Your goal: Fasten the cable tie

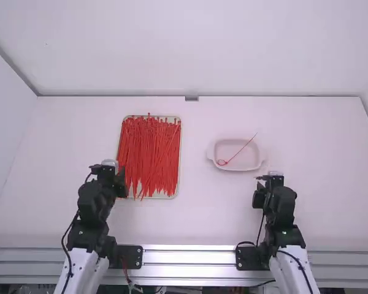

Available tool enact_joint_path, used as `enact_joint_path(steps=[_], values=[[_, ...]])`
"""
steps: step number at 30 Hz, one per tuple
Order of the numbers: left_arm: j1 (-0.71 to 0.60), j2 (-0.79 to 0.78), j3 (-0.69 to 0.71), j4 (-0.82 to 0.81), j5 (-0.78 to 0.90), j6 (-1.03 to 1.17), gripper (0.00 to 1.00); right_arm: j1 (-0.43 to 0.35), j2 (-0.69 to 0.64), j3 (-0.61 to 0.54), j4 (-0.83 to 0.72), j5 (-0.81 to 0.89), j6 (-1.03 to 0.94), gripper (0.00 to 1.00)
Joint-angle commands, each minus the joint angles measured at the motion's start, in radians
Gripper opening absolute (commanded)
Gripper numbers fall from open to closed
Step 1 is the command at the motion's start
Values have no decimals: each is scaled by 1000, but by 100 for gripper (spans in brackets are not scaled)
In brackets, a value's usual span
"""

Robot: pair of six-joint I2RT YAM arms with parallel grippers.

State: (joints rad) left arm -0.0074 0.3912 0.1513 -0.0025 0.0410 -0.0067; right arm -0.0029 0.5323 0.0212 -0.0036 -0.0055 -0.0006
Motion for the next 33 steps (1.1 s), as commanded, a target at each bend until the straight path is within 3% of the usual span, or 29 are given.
enact_joint_path(steps=[1,7,13,26,33], values=[[7,-52,-50,2,-41,7,22,3,-52,-21,4,6,1,22],[7,-145,-143,2,-41,7,13,3,-158,-21,4,6,1,11],[7,-238,-151,2,-41,7,4,3,-268,-21,4,6,1,0],[7,-388,-151,2,-41,7,0,3,-449,-21,4,6,1,0],[7,-391,-151,2,-41,7,0,3,-515,-21,4,6,1,0]])
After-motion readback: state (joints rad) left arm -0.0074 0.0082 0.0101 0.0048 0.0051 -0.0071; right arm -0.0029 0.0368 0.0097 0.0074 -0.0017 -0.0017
